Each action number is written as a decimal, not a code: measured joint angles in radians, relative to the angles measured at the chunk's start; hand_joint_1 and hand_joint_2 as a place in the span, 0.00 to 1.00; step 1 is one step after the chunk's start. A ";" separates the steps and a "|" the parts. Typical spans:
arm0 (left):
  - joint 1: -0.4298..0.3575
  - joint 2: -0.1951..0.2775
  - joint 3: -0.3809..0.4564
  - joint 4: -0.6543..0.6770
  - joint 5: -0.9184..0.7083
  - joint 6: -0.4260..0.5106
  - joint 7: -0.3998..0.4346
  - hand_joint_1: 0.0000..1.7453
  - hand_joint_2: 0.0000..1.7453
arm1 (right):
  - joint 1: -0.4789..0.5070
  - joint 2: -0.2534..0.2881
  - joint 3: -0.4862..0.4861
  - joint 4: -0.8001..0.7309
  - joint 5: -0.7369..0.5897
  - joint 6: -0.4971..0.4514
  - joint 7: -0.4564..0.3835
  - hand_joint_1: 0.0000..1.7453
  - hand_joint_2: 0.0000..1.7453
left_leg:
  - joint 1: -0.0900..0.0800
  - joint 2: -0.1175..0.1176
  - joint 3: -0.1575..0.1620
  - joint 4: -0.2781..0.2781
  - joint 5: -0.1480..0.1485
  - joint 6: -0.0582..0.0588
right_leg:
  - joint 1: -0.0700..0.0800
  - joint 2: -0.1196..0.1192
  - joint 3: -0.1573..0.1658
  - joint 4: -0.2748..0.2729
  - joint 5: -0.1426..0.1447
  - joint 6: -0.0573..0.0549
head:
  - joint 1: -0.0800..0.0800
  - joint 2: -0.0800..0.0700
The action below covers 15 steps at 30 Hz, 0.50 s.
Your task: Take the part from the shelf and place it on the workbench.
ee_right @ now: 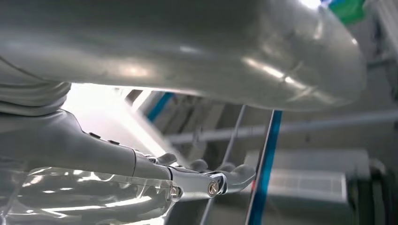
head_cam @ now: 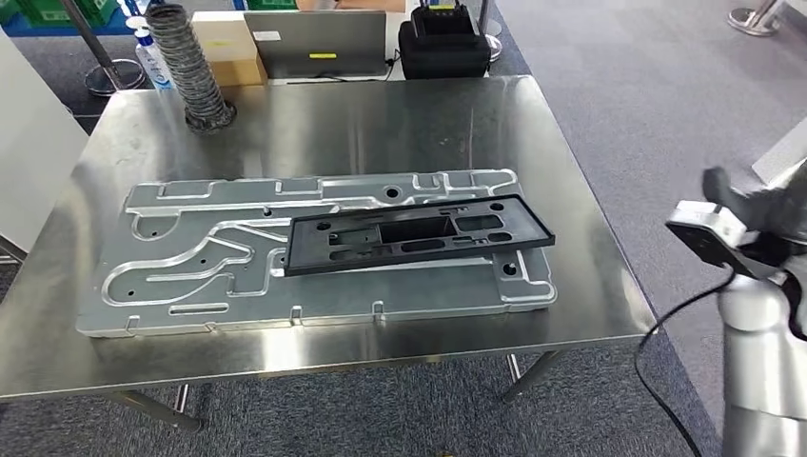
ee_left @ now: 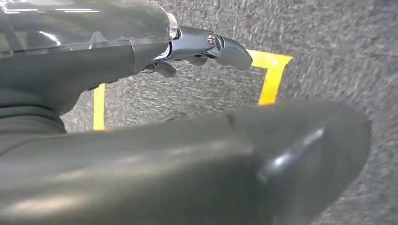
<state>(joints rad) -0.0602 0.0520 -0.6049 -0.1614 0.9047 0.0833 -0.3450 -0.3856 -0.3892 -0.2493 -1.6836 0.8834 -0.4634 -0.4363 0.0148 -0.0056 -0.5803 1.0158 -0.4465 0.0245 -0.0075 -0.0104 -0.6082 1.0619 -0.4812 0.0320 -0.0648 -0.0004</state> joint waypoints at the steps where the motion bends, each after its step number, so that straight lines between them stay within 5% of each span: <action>1: -0.001 0.000 0.000 0.000 0.000 -0.001 -0.001 0.00 0.00 | 0.015 -0.003 -0.031 -0.023 -0.002 0.002 -0.003 0.00 0.00 | 0.000 0.001 0.001 -0.002 0.002 0.004 | -0.002 0.002 -0.024 0.052 -0.030 0.004 | 0.000 0.000; 3: -0.002 0.000 0.001 0.000 0.004 -0.002 -0.002 0.00 0.00 | 0.042 -0.005 -0.077 -0.055 -0.004 0.003 -0.007 0.00 0.00 | -0.002 0.003 0.000 -0.003 0.002 0.008 | -0.004 0.005 -0.087 0.183 -0.089 0.011 | 0.000 0.000; 5: -0.003 0.000 0.005 0.000 0.014 -0.010 -0.007 0.00 0.00 | 0.083 -0.005 -0.112 -0.080 -0.038 0.002 -0.017 0.00 0.00 | -0.003 0.003 -0.001 -0.002 0.002 0.009 | -0.007 0.006 -0.105 0.225 -0.089 0.013 | 0.000 0.000; 8: -0.003 -0.002 0.018 0.000 0.036 -0.029 -0.020 0.00 0.00 | 0.202 0.014 -0.185 -0.131 -0.187 0.022 -0.091 0.00 0.00 | -0.004 -0.004 0.003 -0.002 0.001 0.008 | -0.005 0.004 -0.002 0.040 -0.003 0.002 | 0.000 0.000; 10: -0.001 -0.007 0.023 0.000 0.043 -0.035 -0.024 0.00 0.00 | 0.303 0.068 -0.243 -0.157 -0.271 0.057 -0.162 0.00 0.00 | -0.006 -0.012 0.005 -0.001 0.003 -0.001 | 0.002 0.002 0.045 -0.049 0.022 -0.009 | 0.000 0.000; 13: 0.003 -0.010 0.025 0.000 0.045 -0.037 -0.025 0.00 0.00 | 0.431 0.179 -0.312 -0.161 -0.335 0.118 -0.232 0.00 0.00 | -0.006 -0.013 0.005 -0.005 0.006 -0.020 | 0.005 0.003 0.045 -0.061 0.029 -0.024 | 0.000 0.000; 15: 0.005 -0.011 0.025 0.000 0.045 -0.039 -0.024 0.00 0.00 | 0.489 0.254 -0.340 -0.138 -0.338 0.154 -0.250 0.00 0.00 | -0.005 -0.008 -0.003 0.019 -0.024 -0.031 | 0.001 0.001 0.043 -0.072 0.040 -0.039 | 0.000 0.000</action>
<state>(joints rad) -0.0554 0.0410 -0.5795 -0.1611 0.9497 0.0448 -0.3686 0.1032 -0.1356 -0.5894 -1.8219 0.5458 -0.3093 -0.6861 0.0098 -0.0134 -0.5829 1.0349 -0.4708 -0.0063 -0.0063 -0.0089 -0.5654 0.9898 -0.4413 -0.0072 -0.0649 -0.0004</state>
